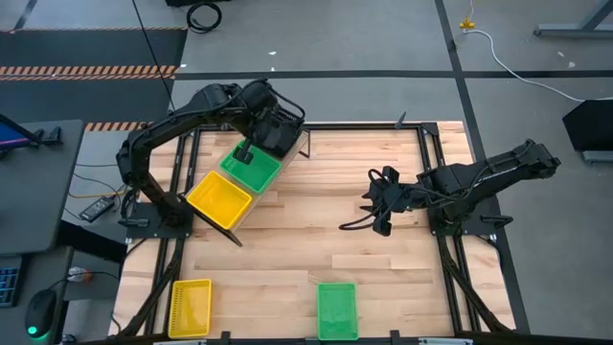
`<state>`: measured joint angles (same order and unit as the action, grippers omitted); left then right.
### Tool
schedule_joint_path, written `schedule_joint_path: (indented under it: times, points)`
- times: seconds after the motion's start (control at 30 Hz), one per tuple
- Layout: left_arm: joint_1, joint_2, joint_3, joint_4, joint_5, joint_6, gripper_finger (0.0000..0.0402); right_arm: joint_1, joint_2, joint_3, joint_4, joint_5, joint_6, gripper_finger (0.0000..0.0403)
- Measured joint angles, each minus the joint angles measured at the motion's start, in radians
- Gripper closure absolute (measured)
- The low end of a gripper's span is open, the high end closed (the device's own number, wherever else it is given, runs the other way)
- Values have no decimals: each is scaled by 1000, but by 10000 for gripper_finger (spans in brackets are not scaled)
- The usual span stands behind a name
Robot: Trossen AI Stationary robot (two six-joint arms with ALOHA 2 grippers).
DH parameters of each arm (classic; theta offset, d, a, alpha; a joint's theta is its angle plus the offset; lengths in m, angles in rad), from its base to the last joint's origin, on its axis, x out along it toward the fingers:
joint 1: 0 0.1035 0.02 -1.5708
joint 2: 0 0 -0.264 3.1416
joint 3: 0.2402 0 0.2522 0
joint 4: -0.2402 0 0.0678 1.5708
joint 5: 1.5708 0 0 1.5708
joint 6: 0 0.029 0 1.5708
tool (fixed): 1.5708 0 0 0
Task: Stack baskets on shelf by color
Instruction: Stack the black bin on top of the other black bins on the shelf
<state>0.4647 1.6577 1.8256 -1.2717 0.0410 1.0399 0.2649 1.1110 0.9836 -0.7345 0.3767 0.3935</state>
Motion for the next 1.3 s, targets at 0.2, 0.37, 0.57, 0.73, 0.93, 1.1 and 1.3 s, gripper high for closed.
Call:
schedule_joint_path:
  times: [0.2,0.37,0.57,0.73,0.93,1.1,1.3]
  points:
    - [39,0,0,-10,17,4,390,0,0,0,0,0,-3,249]
    - [35,18,-1,-40,24,10,390,0,0,0,-1,0,-3,249]
    - [29,52,-1,3,14,20,389,0,1,0,-5,-2,0,249]
    - [29,57,-1,5,17,30,388,0,0,-1,-6,-3,0,249]
    - [29,57,-1,-7,79,31,383,-2,1,-1,-9,0,-27,249]
    - [29,57,-1,-4,88,30,369,-14,0,-1,-14,0,-30,250]
    - [34,57,-1,-2,70,18,348,-14,0,-1,-14,0,-37,250]
